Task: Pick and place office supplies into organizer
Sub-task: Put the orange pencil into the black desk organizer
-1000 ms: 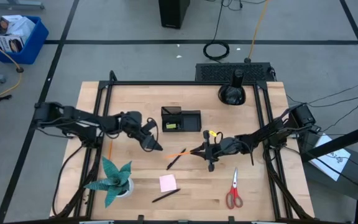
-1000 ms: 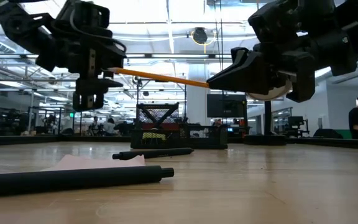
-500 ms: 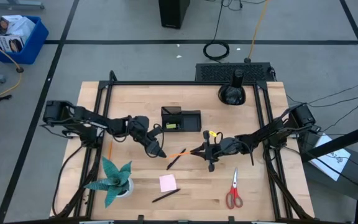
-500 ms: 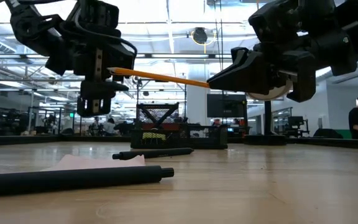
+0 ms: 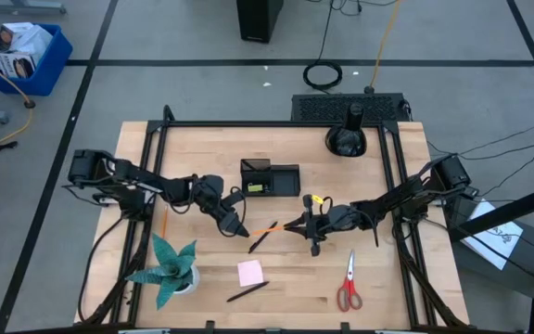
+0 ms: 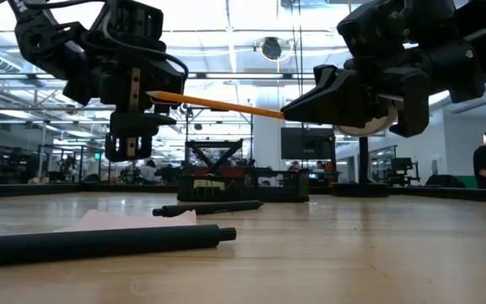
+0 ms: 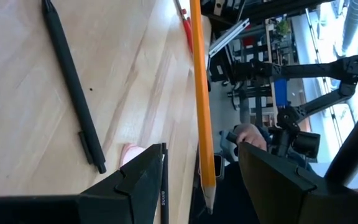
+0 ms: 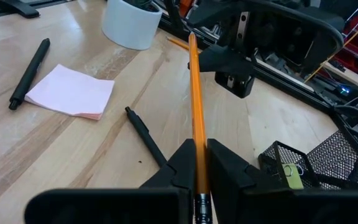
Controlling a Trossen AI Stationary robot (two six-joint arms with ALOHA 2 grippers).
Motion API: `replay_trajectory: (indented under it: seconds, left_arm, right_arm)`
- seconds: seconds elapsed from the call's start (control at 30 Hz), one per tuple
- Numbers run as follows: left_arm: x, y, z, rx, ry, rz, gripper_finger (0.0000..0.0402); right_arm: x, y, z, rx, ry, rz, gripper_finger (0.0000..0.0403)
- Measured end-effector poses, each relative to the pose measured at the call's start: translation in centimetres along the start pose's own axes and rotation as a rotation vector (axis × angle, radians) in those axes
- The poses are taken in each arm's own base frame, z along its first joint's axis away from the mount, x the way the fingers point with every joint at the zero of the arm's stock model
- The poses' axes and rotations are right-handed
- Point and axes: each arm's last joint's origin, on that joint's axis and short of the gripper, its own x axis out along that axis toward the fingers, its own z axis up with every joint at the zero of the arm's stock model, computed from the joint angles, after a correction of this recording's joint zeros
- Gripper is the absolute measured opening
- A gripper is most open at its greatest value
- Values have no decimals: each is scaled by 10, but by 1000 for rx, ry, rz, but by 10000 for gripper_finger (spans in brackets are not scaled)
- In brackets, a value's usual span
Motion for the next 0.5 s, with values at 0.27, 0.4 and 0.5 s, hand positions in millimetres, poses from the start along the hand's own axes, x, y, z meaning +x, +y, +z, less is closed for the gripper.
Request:
replay_trajectory:
  seconds: [0.27,0.4,0.5]
  left_arm:
    - [1,-1,-1,-5,0,2,216]
    - [2,-1,-3,-12,-12,12,213]
    - [3,-1,-3,-12,-16,16,190]
  right_arm:
    - [0,0,0,10,-1,0,22]
    - [0,0,1,12,-9,-3,22]
    - [0,0,2,11,-10,-3,21]
